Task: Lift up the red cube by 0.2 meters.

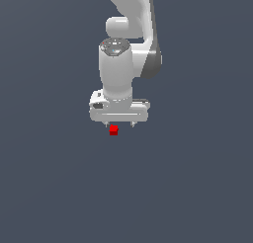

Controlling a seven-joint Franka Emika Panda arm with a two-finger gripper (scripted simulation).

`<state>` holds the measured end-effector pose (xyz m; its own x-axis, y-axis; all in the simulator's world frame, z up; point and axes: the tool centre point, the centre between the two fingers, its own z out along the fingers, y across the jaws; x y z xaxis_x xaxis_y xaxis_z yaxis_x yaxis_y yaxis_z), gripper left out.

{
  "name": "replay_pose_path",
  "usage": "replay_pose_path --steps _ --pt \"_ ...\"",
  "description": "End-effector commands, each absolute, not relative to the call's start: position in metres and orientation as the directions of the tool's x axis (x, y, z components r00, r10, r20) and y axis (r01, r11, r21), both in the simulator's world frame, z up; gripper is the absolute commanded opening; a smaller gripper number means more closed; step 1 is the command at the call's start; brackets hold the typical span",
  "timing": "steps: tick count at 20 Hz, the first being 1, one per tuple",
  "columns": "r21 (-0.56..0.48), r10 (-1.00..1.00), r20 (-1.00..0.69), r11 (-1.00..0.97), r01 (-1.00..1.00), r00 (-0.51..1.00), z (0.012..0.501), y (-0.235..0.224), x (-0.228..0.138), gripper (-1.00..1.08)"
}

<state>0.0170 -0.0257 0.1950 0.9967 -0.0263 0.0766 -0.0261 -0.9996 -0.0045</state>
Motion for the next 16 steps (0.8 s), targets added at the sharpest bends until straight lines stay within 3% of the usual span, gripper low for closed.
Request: replay_pose_path --steps 1,9,16 --pt "-0.004 -0.026 0.077 -1.0 -0.026 0.997 0.195 -0.026 0.017 1.0" --pt "-0.004 -0.034 0.068 -0.999 -0.034 0.997 0.175 -0.031 0.007 1.0" --pt "-0.003 -0.053 0.045 -0.999 -0.053 0.998 0.124 -0.044 -0.018 1.0"
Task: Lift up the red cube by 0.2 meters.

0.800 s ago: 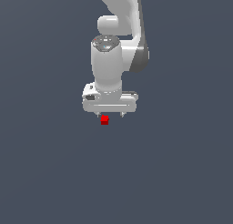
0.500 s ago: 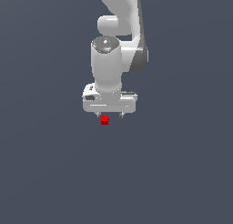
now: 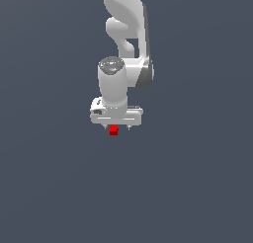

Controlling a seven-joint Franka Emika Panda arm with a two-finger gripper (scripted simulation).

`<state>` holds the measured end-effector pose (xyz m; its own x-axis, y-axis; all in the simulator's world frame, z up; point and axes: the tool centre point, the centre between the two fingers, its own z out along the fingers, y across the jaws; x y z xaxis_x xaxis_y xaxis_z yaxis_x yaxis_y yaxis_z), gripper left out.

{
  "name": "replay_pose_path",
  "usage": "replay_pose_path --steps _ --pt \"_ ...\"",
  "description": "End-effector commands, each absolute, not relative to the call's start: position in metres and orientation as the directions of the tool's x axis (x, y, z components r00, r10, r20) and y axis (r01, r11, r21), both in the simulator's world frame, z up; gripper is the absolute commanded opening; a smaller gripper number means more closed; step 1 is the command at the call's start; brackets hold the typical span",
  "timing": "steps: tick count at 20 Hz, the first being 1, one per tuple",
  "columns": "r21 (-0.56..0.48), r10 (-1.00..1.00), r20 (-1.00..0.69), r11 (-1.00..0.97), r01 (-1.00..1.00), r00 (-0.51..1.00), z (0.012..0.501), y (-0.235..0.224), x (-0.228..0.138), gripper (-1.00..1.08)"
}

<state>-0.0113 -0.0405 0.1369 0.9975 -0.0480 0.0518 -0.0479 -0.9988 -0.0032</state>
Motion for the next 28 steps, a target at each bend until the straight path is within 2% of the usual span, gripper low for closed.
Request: replay_pose_path --steps 1,10,18,19,28 --pt "-0.002 -0.057 0.041 -0.998 -0.057 0.998 0.114 -0.046 -0.023 1.0" --pt "0.0 -0.083 0.009 -0.997 -0.083 0.996 0.042 -0.063 -0.06 1.0" --pt "0.0 -0.091 0.0 -0.996 -0.091 0.996 0.021 -0.068 -0.07 1.0" --pt "0.0 -0.091 0.0 -0.996 -0.091 0.996 0.021 -0.068 -0.07 -1.0" --pt "0.0 -0.091 0.0 -0.996 -0.091 0.996 0.021 -0.068 -0.07 -1.0"
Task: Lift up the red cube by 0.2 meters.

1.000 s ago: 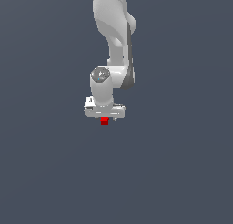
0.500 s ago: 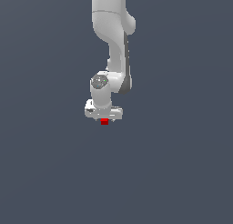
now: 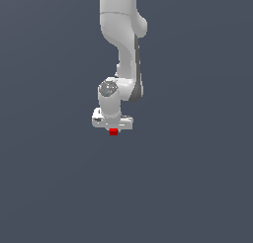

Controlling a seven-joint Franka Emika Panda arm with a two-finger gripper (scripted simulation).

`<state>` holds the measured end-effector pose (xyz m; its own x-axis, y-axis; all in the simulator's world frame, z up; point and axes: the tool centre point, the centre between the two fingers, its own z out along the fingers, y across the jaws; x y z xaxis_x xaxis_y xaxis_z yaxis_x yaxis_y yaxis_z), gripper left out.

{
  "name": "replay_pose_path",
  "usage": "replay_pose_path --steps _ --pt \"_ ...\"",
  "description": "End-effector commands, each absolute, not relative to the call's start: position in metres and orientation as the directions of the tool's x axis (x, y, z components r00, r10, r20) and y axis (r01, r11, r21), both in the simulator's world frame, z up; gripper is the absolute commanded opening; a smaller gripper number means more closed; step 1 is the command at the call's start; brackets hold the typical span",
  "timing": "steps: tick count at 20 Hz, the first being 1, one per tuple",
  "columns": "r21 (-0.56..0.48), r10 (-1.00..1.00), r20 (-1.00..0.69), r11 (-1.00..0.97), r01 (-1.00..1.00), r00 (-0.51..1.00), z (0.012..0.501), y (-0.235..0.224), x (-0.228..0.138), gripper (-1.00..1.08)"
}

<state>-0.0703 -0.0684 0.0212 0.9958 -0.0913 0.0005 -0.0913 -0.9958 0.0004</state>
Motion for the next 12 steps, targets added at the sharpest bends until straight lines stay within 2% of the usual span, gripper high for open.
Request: replay_pose_path --steps 1,12 --pt "0.0 -0.091 0.0 -0.996 -0.091 0.996 0.021 -0.068 -0.07 -1.0" --pt "0.0 -0.091 0.0 -0.996 -0.091 0.996 0.053 -0.068 -0.071 -1.0"
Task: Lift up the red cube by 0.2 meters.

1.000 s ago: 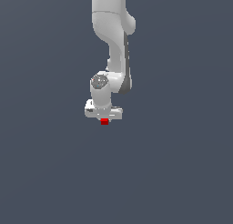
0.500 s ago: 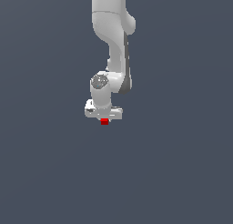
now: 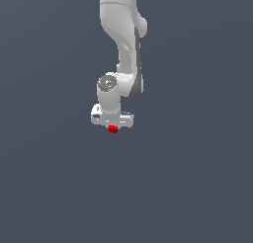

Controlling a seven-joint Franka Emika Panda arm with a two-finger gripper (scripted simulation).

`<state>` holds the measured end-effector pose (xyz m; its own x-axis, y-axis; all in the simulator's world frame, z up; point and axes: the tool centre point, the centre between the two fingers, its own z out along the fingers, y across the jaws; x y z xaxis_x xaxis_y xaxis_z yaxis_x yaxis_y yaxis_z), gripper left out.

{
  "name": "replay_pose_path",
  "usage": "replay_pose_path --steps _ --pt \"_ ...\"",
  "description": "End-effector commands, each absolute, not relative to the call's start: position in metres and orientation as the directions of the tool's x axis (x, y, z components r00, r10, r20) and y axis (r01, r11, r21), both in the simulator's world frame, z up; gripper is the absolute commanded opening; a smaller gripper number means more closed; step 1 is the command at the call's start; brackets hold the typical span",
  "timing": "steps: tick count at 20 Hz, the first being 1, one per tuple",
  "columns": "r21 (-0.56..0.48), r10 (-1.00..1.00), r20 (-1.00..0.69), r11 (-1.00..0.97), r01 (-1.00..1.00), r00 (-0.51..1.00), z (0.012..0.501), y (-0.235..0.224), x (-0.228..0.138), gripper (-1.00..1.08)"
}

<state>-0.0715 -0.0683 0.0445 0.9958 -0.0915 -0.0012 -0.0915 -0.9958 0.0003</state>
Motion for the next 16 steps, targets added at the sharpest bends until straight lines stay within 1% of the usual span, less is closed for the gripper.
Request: replay_pose_path --steps 1,16 --pt "0.0 -0.091 0.0 -0.996 -0.091 0.996 0.059 -0.068 -0.071 -1.0" --pt "0.0 -0.091 0.0 -0.996 -0.091 0.996 0.187 -0.068 -0.073 -1.0"
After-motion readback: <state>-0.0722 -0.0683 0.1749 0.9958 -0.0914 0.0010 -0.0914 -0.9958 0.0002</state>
